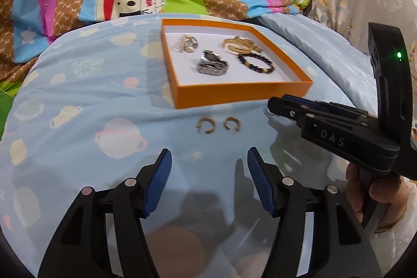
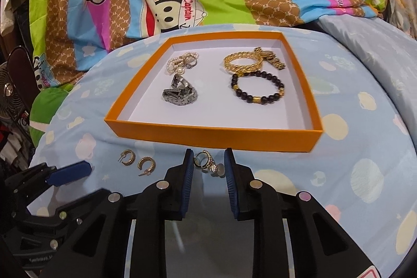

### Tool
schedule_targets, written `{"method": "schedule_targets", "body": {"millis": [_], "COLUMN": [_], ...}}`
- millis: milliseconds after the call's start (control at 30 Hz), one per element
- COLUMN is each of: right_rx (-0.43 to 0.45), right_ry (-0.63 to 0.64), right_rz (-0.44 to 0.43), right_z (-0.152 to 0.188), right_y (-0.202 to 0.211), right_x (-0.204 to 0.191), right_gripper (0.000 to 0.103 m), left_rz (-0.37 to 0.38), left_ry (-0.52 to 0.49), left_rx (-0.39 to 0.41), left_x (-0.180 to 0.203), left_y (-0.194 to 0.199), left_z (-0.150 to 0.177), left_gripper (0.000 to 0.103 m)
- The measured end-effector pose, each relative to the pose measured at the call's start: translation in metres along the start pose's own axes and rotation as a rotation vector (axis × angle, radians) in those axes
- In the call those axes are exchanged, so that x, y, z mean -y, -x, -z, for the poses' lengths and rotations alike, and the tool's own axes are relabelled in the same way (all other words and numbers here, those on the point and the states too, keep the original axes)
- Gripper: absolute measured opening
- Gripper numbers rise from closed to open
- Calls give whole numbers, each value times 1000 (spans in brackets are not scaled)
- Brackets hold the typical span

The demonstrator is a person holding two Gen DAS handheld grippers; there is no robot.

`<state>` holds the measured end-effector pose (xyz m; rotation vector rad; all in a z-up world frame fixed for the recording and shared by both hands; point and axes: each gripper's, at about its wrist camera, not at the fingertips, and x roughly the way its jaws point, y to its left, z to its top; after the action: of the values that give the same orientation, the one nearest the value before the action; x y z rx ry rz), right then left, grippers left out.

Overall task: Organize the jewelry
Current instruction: 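Grasp a gold charm earring with the right tool while the left tool grasps the other, then carry both charm earrings into the orange box and open both tools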

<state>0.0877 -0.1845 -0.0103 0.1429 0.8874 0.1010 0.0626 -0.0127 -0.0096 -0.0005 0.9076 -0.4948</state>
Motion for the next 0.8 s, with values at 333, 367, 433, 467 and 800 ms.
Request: {"method": "schedule_targets", "body": {"millis": [333, 367, 433, 467, 800], "right_rx": [49, 48, 48, 48, 52], "right_ry": [-107, -112, -117, -120, -128], "right_rz": [-5, -6, -7, -7, -17], "right_z": [12, 13, 16, 17, 17], "right_y": [25, 26, 27, 28, 28], "right_x": [31, 33, 35, 35, 37], "right_gripper": [22, 22, 22, 22, 22], "left_rz": [14, 8, 0, -3, -30], "left_ry": [-39, -48, -63, -72, -108], "left_rx": [-26, -26, -26, -28, -35], "left_x": [38, 41, 44, 47, 56], "left_y": [-11, -12, -14, -14, -19], "left_z": [8, 8, 8, 9, 8], "left_gripper": [58, 58, 52, 49, 18]}}
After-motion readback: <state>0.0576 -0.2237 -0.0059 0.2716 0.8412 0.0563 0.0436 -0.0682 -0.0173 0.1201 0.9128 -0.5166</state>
